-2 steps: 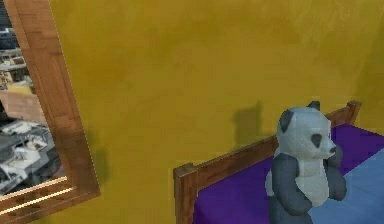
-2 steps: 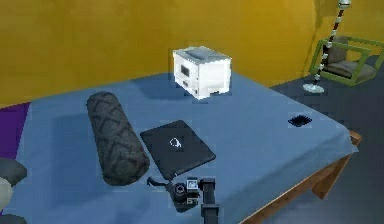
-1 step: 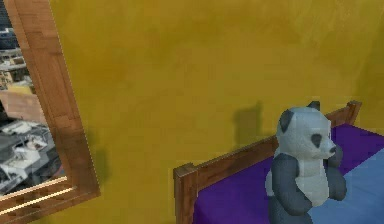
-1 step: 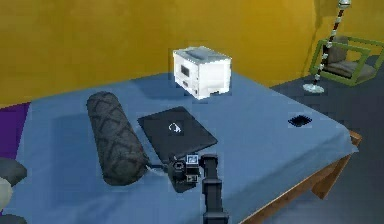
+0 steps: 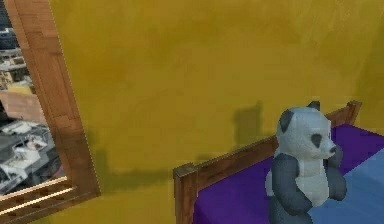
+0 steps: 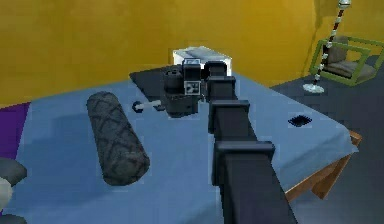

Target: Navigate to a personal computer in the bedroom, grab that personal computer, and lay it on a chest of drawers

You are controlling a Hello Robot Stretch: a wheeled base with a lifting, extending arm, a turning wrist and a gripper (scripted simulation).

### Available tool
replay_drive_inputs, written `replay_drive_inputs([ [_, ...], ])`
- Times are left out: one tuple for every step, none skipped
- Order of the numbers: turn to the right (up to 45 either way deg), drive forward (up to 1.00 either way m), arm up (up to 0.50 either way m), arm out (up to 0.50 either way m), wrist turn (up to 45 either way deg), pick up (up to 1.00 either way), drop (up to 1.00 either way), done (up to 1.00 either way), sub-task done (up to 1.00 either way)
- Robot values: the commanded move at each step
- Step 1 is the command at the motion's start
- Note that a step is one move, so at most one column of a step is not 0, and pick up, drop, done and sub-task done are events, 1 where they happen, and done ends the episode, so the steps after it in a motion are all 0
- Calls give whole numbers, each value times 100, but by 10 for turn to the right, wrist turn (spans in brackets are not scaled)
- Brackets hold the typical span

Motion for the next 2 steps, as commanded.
replay_drive_inputs([
  [0,0,0,0,-450,0,0,0,0],
  [0,0,0,0,-450,0,0,0,0],
])
